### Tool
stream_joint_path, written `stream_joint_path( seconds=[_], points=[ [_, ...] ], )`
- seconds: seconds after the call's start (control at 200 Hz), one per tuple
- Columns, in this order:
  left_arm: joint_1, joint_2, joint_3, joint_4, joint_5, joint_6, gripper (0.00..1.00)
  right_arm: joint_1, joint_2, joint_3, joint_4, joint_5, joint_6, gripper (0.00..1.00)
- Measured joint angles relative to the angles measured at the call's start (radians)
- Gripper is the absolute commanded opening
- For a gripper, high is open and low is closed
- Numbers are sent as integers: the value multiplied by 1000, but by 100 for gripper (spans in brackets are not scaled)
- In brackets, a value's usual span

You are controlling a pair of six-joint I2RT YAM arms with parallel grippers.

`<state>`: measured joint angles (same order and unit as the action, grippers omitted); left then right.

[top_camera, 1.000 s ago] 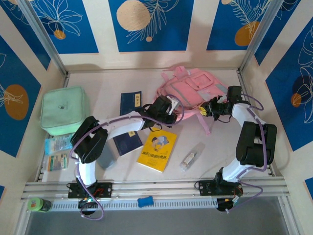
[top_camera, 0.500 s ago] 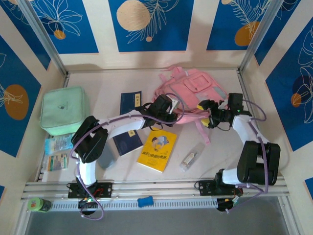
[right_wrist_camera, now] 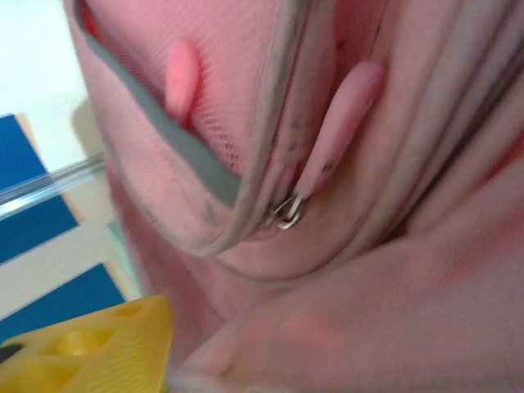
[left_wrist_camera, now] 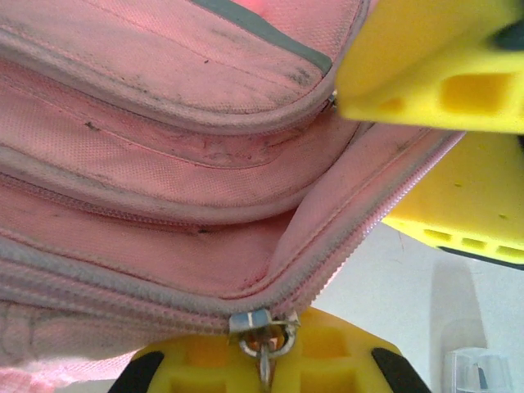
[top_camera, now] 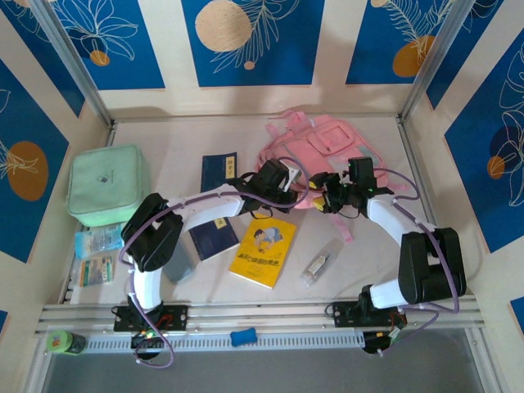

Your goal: Pack the student bag

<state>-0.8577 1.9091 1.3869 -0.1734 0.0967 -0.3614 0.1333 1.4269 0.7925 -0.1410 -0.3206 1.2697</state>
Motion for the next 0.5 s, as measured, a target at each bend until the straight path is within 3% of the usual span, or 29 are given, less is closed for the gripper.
stream_joint_path(
  seconds=[0.105,0.205,0.495],
  points=[
    [0,0,0,-3,-2,0,0,16,36,28,-25,22,-18,15],
    [3,0,1,-8,-12,1,0,31,74,74,-54,30,-58,2],
    [9,-28,-20,-23,-40,-2,0,53,175,261,-208,20,-263,0]
  ],
)
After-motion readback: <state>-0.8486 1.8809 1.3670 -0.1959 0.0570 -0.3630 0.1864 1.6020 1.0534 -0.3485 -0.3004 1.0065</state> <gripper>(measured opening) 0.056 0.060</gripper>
